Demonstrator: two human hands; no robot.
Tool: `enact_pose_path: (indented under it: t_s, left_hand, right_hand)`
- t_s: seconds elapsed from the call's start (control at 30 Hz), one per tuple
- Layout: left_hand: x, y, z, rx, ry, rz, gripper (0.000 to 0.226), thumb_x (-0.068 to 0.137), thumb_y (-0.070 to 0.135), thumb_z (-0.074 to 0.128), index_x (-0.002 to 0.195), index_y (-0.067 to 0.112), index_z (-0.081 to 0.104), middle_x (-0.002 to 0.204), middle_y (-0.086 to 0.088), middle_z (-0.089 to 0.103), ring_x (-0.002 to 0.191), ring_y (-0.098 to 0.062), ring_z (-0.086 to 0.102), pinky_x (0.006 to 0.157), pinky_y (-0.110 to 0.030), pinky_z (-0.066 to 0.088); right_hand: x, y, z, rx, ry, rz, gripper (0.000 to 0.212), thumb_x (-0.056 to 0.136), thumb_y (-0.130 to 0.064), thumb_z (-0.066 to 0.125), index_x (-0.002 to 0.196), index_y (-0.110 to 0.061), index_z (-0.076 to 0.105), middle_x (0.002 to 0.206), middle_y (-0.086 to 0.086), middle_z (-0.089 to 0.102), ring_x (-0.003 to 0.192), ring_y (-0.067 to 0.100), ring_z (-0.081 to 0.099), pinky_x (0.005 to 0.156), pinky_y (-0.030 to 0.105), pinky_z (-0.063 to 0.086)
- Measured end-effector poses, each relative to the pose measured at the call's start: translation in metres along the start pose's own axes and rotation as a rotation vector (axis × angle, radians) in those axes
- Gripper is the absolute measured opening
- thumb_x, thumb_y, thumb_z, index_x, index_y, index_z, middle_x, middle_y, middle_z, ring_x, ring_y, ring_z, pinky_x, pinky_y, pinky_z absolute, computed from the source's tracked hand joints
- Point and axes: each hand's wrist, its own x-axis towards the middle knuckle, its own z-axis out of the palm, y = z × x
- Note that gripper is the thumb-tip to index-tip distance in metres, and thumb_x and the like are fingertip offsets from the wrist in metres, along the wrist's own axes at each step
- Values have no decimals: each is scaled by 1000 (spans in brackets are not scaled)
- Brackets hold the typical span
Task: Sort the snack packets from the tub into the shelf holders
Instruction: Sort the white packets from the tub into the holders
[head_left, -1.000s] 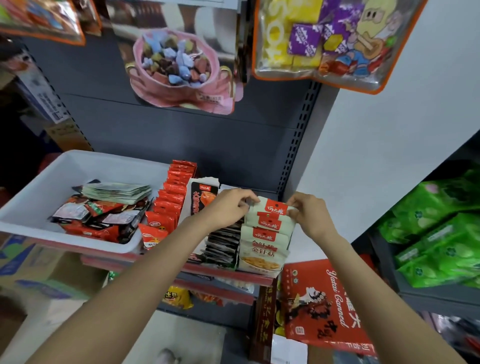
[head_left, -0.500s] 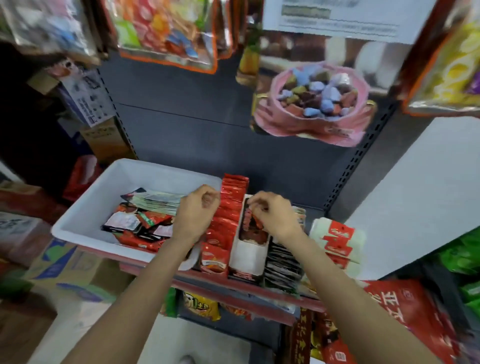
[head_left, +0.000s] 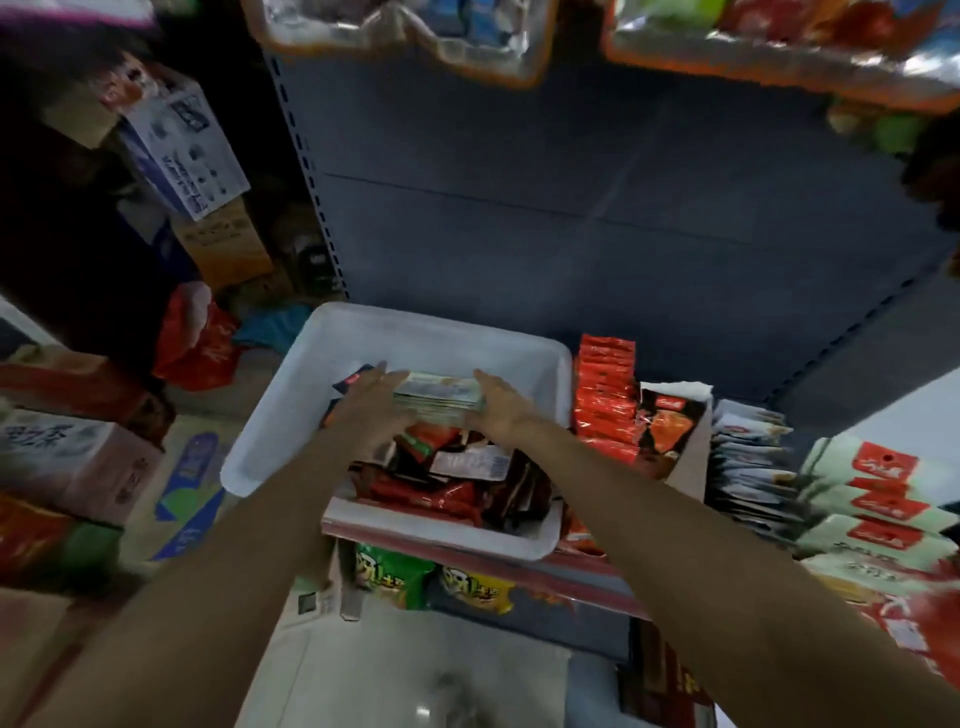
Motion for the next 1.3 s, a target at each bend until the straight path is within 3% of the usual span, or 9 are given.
enact_pose_path:
  t_s: [0.17,0.33,0.43,0.53,0.73,0.87,1.1,1.2,1.3]
  left_hand:
    - [6,-12,9,-129,-25,54,49,75,20,66,123,21,54,124,-1,56,105,-19,57,82,-30,49]
    - [-4,-13,5,-695,322,-109,36,84,12,61,119,17,55,113,-1,59,103,-22,57,93,-42,49]
    - [-18,-3,-3,-918,373,-115,48,82,-4,57,125,14,46,110,0,56,106,-25,54,95,-38,48]
    - [-27,14,-5,-950,133,-99,54,79,-2,66,126,11,43,115,-2,59,107,-19,56,80,-21,50]
    - [-43,63,-6,-1147,69,-13,40,83,5,68,112,20,46,111,-4,65,99,-19,66,80,-42,57]
    - [-62,110,-8,-1142,30,105,39,86,2,64,117,18,45,100,-4,68,80,-13,69,57,-27,57]
    - [-94,226,26,-993,-33,340,40,84,4,66,116,16,44,100,-9,66,89,-20,67,66,-33,59]
    - [-105,280,54,-993,-12,361,36,88,3,61,121,5,46,88,-8,61,79,-14,62,62,-18,56]
    - [-112,321,90,-767,3,428,25,91,0,55,115,-3,55,95,-10,63,84,-16,59,67,-8,46]
  right_hand:
    - [23,3,19,-217,45,-32,48,93,-24,55,138,-13,44,136,13,43,125,31,47,104,33,38]
    - [6,-3,16,-321,250,-112,17,93,-14,53,99,-14,69,104,11,57,95,29,62,81,32,49]
    - [-17,6,2,-99,419,-146,18,95,-15,50,93,-8,67,91,10,65,83,26,61,73,35,48]
    - [-38,15,-12,305,477,-130,23,97,-15,48,81,-6,62,77,9,64,74,24,61,70,37,53]
    - [-78,16,-40,798,368,-41,21,96,-8,49,81,-7,62,77,3,64,71,9,62,62,16,53]
    - [-102,33,-72,861,371,-87,11,93,-12,57,91,-19,66,75,-6,71,71,8,67,65,24,56]
    - [-166,112,-123,823,549,-49,9,89,-5,60,93,-13,63,82,1,69,70,12,64,64,26,52]
    - [-203,158,-147,813,698,-86,6,89,-2,59,90,-8,56,73,1,65,64,7,61,59,22,49]
    - [-231,199,-170,885,813,-106,12,91,-4,56,100,-1,50,89,15,67,81,28,63,68,37,48]
